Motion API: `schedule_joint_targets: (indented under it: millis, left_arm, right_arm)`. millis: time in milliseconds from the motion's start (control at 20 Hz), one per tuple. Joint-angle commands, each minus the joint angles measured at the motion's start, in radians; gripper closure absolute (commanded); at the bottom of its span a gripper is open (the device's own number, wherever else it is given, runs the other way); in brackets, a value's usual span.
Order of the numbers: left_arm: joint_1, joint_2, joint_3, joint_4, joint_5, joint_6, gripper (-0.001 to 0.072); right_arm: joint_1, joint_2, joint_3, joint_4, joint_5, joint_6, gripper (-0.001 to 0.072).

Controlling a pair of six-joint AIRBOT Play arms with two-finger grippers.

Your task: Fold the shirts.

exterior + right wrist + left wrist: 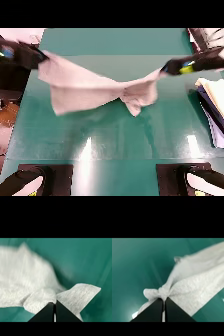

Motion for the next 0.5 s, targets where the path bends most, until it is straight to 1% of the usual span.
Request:
schedule_joint_targets:
  millis: [0, 50, 150, 300, 450]
  left_arm:
    - [0.0, 0.001, 0.25, 0.009, -0.086, -0.011, 0.0686]
    - [0.0, 0.001, 0.318, 0.001, -0.104, -0.029, 0.0686]
    - [0.0, 0.003, 0.433, -0.049, -0.113, -0.034, 0.0686]
    - [0.0, 0.081, 0.462, -0.146, -0.014, -0.033, 0.0687]
    - [0.0, 0.152, 0.462, -0.15, 0.056, -0.033, 0.0687]
  right_arm:
    - [-0.064, 0.142, 0.167, -0.041, 0.008, 0.016, 0.07]
    - [-0.075, 0.178, 0.211, -0.041, 0.007, 0.022, 0.07]
    - [-0.104, 0.24, 0.294, -0.043, 0.003, 0.022, 0.07]
    - [-0.183, 0.301, 0.415, -0.042, 0.004, 0.024, 0.0701]
    - [-0.296, 0.316, 0.539, -0.04, 0.015, 0.03, 0.0701]
